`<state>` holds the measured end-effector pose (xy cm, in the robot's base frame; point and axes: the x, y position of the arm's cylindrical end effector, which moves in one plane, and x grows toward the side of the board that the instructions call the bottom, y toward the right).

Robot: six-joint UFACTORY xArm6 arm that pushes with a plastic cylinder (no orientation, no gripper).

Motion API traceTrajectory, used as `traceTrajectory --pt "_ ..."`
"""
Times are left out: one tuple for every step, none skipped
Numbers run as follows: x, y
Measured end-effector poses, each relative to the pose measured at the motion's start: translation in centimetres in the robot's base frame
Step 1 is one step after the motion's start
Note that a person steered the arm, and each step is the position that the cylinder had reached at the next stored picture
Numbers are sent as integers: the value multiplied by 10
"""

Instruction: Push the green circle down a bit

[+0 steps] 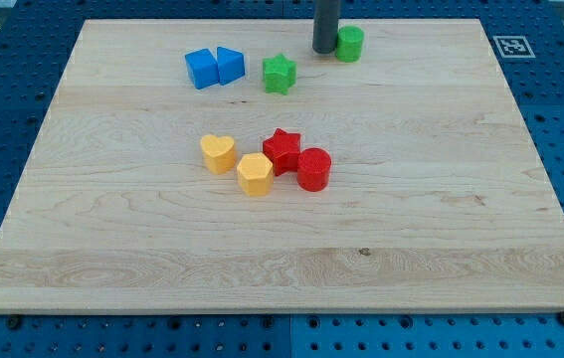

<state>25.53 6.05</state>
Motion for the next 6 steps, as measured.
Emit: traceTrajectory --pt "-5 1" --pt "-41 1" --pt "-50 20" --pt "-3 34" --pt "31 29" --pt "22 29"
